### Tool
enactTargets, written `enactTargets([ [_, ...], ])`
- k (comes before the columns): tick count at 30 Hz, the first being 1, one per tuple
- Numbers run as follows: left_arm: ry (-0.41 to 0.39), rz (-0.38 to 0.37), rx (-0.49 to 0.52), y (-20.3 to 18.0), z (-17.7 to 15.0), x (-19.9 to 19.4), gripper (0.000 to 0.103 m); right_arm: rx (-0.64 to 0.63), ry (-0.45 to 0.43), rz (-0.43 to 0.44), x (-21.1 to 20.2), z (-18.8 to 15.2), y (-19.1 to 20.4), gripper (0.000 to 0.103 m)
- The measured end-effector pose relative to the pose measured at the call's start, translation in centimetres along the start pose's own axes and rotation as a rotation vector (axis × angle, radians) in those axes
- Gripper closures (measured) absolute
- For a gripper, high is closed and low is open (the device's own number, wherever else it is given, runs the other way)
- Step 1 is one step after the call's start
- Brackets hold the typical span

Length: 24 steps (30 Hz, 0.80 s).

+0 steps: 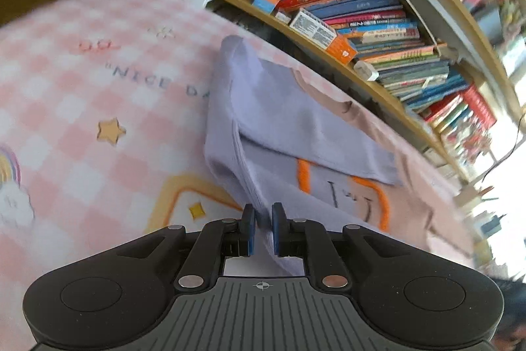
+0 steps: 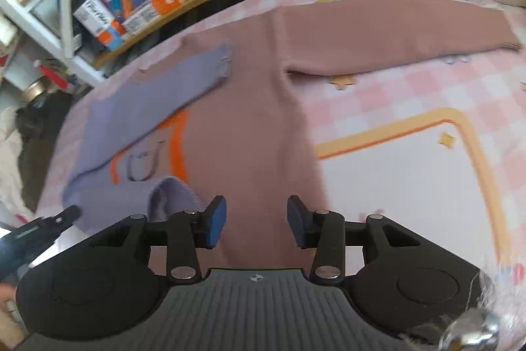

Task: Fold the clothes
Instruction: 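Lower the sweater onto the table and open the right gripper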

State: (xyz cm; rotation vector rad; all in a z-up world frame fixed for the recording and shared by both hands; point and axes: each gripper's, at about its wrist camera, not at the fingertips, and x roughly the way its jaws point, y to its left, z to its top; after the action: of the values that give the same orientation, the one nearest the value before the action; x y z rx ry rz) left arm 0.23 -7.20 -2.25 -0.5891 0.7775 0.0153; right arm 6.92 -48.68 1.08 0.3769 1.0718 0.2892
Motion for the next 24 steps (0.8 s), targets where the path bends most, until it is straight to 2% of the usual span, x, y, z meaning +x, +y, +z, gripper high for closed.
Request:
enactTargets([
  [3,0.007,-0.013,-0.038,0.0,-0.9,-0.5,0.091,0.013,0.022,0.009,0.0,-0.5,-1.0,0.065],
  [5,0.024,-0.052,-0.074,-0.1,-1.5,-0.6,0.094,0.012,0.031,0.023,0.0,-0.8,-1.2,0.065],
  [7,0.038,-0.09,-0.142,-0.1,-2.0,-0.7,0.094,-0.005,0.029,0.023,-0.1,-1.0,-1.1,0.065],
  [10,0.056,-0.087,-0.233,-0.2,-2.5,-0.1,0.094,-0.022,0.028,0.02,0.0,-1.1,-0.9,0.065],
  [18,0.099,-0.146,-0.285,-2.0,-4.5,1.0,0.09,-0.054,0.022,0.031,-0.4,-2.0,-0.9,0.065],
  [20,0.113,-0.159,-0.305,-2.3,-5.0,1.1,0.098,-0.072,0.019,0.034,-0.5,-2.2,-0.8,0.065],
  [24,0.046,-0.173,-0.271,-2.0,-4.7,-2.0,0.1,-0.091,0.019,0.041,-0.7,-2.3,-0.9,0.065],
])
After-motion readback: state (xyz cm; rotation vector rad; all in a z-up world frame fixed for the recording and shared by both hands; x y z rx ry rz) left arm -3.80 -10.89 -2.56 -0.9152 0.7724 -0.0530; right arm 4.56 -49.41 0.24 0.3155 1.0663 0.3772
